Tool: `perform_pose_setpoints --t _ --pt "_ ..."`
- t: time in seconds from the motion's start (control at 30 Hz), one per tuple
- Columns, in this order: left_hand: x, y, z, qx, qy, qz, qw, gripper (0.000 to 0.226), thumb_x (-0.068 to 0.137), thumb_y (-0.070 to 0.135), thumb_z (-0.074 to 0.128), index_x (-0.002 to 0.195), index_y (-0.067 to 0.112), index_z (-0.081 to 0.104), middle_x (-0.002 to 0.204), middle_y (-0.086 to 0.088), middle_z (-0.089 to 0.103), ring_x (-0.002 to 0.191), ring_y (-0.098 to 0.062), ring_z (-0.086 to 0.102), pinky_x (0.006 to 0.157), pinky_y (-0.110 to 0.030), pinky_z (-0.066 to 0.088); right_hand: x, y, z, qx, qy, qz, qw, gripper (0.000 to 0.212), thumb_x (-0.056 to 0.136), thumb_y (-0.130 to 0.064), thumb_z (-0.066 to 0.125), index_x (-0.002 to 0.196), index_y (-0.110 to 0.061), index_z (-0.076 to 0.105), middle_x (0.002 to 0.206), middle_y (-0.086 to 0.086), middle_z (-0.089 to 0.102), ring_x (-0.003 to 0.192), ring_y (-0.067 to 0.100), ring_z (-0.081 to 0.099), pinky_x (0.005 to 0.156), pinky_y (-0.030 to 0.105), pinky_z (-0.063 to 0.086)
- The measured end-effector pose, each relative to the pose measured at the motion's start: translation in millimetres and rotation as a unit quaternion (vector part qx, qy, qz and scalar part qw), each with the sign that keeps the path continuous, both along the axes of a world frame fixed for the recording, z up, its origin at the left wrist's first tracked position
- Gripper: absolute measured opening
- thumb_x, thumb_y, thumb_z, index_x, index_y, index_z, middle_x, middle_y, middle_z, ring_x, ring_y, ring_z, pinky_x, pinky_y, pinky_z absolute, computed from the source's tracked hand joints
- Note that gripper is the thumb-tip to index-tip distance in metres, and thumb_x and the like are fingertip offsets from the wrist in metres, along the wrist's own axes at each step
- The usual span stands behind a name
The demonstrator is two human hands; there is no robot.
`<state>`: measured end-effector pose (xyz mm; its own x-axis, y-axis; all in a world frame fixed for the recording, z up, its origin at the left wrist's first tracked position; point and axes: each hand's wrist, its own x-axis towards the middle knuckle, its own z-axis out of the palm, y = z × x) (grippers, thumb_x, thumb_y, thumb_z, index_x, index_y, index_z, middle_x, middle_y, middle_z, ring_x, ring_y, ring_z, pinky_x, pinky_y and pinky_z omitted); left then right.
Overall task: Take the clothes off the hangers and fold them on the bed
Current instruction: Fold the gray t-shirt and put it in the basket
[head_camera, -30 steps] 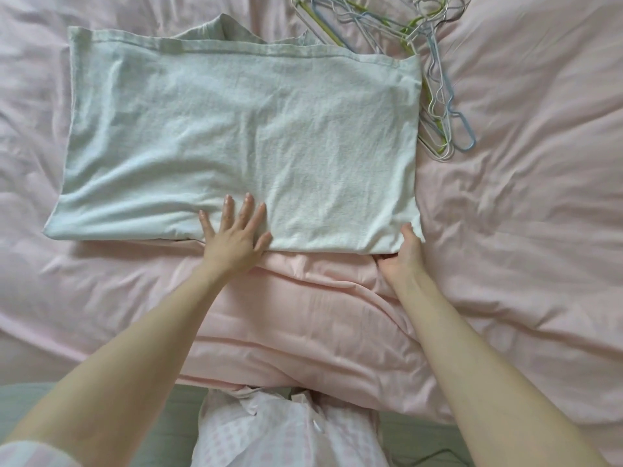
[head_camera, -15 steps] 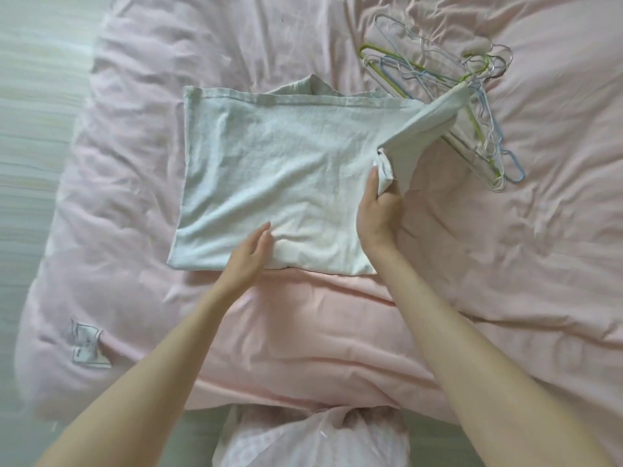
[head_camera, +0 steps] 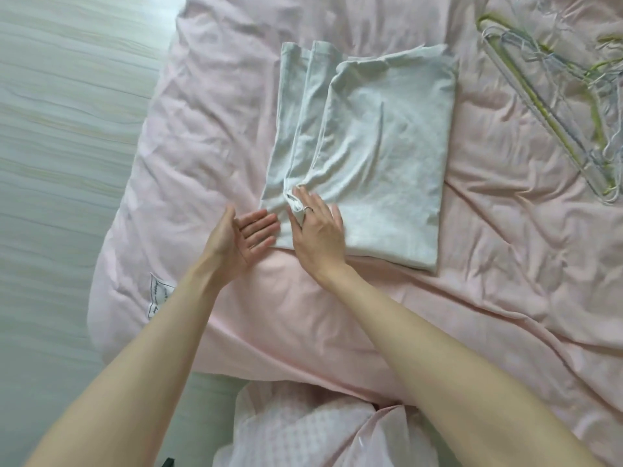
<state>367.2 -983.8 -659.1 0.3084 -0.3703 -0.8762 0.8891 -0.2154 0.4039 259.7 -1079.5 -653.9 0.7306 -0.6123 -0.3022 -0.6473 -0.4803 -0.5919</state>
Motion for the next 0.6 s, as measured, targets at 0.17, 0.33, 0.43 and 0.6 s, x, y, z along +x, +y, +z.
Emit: perform_pose_setpoints --t 0.17,0.33,0.43,0.6 --pt "4 4 -7 -0.007 0.013 -0.005 1.0 0.059 0.102 0.046 0.017 0.105 0.007 0.06 0.091 -0.006 0.074 0.087 -0.016 0.071 0.081 -0.03 0.055 9 17 5 -0.045 -0.125 -0.09 0.987 0.054 0.094 -0.04 0.026 0.137 -0.015 0.049 0.143 0.001 0.047 0.136 0.019 0.039 0.112 0.041 0.021" --pt "12 10 -11 0.022 -0.014 0.019 0.999 0.051 0.103 0.037 0.021 0.1 0.004 0.06 0.079 -0.007 0.074 0.073 -0.016 0.072 0.062 -0.025 0.058 21 26 -5 -0.014 -0.05 0.017 0.998 0.052 0.098 -0.036 0.039 0.145 -0.014 0.035 0.152 0.003 0.032 0.142 0.021 0.026 0.115 0.046 0.016" --pt "21 15 -13 0.045 -0.047 -0.003 0.998 0.046 0.102 0.031 0.024 0.099 0.003 0.06 0.075 -0.005 0.074 0.069 -0.013 0.071 0.057 -0.023 0.056 15 26 -19 -0.001 0.064 0.147 0.987 0.065 0.098 -0.038 0.04 0.151 -0.013 0.013 0.159 0.002 0.002 0.147 0.017 -0.001 0.118 0.041 -0.001" --pt "20 7 -7 0.066 -0.135 -0.134 0.979 0.034 0.1 0.031 0.04 0.093 0.008 0.063 0.072 0.0 0.073 0.063 -0.008 0.068 0.053 -0.018 0.052 -6 13 -15 0.041 0.028 0.189 0.981 0.049 0.098 -0.022 0.04 0.145 -0.007 0.033 0.158 0.006 0.014 0.146 0.016 0.008 0.118 0.033 0.0"
